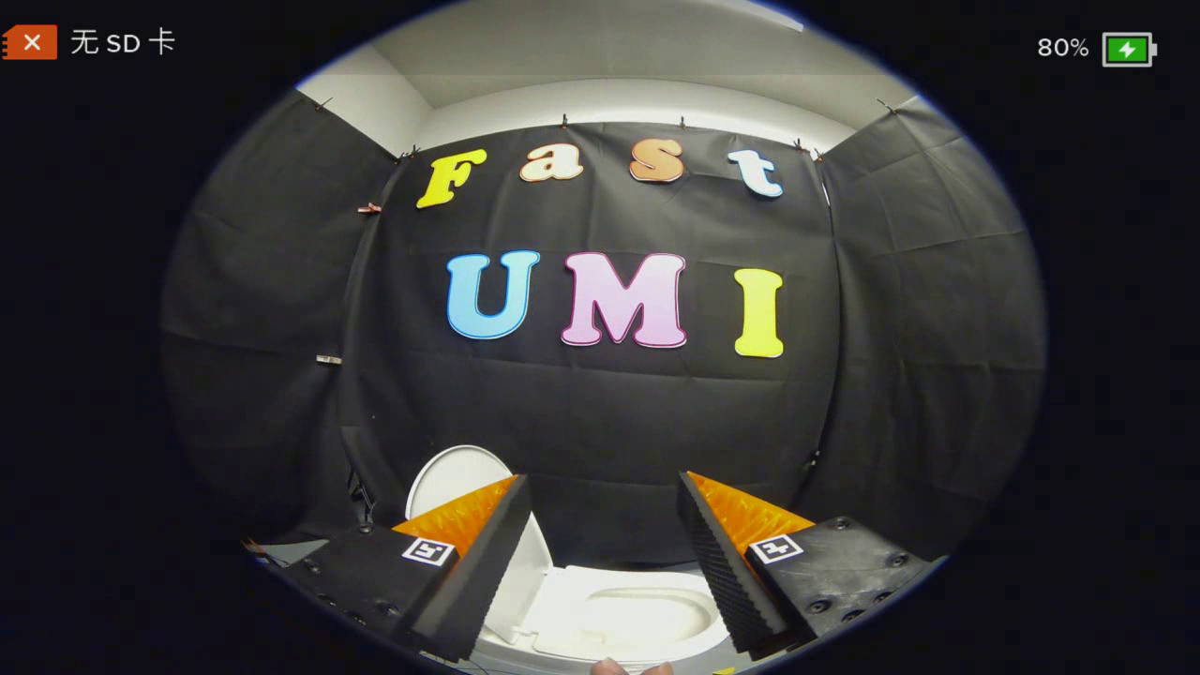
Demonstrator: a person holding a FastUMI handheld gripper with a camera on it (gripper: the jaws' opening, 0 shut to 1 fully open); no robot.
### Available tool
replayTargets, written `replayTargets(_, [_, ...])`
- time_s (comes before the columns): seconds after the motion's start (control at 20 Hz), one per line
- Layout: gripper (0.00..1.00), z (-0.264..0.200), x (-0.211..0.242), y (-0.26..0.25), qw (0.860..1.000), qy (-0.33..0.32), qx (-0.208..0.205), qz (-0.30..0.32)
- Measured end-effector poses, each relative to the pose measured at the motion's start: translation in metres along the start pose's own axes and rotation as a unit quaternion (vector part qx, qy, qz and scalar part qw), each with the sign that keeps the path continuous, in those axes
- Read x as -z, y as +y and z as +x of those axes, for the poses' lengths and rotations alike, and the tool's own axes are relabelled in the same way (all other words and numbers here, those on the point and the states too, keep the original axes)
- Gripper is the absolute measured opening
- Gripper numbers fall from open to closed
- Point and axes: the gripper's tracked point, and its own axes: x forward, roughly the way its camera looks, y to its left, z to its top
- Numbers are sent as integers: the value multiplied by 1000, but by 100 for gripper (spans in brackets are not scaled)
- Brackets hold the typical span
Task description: Open the toilet lid.
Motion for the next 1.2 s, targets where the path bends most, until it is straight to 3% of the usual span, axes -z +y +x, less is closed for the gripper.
replayTargets(1.2, [98,-4,-7,-3,1000,-5,1,-3])
